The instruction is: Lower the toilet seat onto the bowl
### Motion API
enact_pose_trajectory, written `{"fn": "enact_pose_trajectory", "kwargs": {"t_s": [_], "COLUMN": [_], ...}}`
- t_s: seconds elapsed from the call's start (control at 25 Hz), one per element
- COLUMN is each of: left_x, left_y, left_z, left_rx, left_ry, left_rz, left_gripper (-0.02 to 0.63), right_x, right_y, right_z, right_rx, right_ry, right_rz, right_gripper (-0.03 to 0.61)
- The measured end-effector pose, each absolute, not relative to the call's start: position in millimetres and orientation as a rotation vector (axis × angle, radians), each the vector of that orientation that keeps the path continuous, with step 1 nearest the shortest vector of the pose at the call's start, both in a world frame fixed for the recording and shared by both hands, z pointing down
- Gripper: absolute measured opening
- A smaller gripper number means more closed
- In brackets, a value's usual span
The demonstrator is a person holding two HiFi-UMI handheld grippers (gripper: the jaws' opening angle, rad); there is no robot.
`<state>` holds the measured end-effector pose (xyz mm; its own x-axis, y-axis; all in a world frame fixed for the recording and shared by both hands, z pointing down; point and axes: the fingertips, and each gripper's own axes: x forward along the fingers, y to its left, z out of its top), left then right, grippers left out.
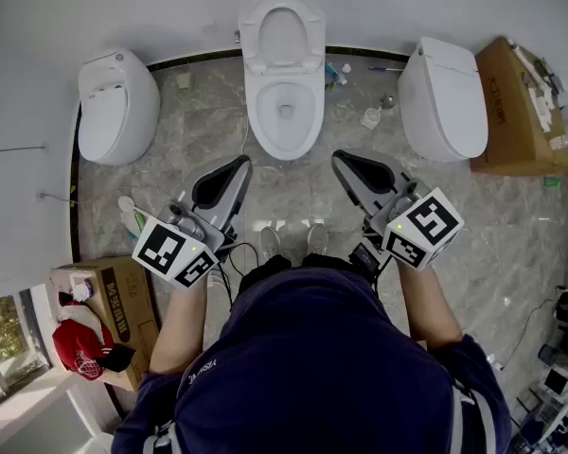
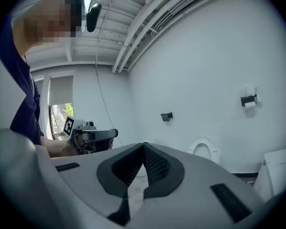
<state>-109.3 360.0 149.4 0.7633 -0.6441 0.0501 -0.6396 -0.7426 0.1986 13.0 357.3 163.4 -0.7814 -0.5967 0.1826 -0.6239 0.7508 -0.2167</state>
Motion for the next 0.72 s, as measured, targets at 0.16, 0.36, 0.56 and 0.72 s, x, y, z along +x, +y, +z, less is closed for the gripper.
{"fn": "enact_pose_trajectory", "kwargs": {"t_s": [0.16,0.36,0.56,0.72], "left_x": [-103.1,-92.2,-71.8,-59.5], "left_y": [356.0,352.2,349.8,349.4], "left_z": [149.7,147.6,143.1,143.0], "left_rx": [2.755,2.761,2.77,2.765], "left_ry": [-1.02,-1.027,-1.039,-1.063], "left_rz": [-0.028,-0.021,-0.016,-0.003], "left_gripper": [0.003,0.003,0.003,0.003], "right_x": [20.2,30.0,50.3,65.2], "right_y": [352.5,349.1,344.4,341.8], "right_z": [165.7,164.7,164.3,162.3], "right_rx": [0.996,0.99,0.982,0.982], "right_ry": [-2.841,-2.85,-2.867,-2.89], "right_rz": [0.41,0.404,0.449,0.456], "right_gripper": [0.006,0.008,0.008,0.008]}}
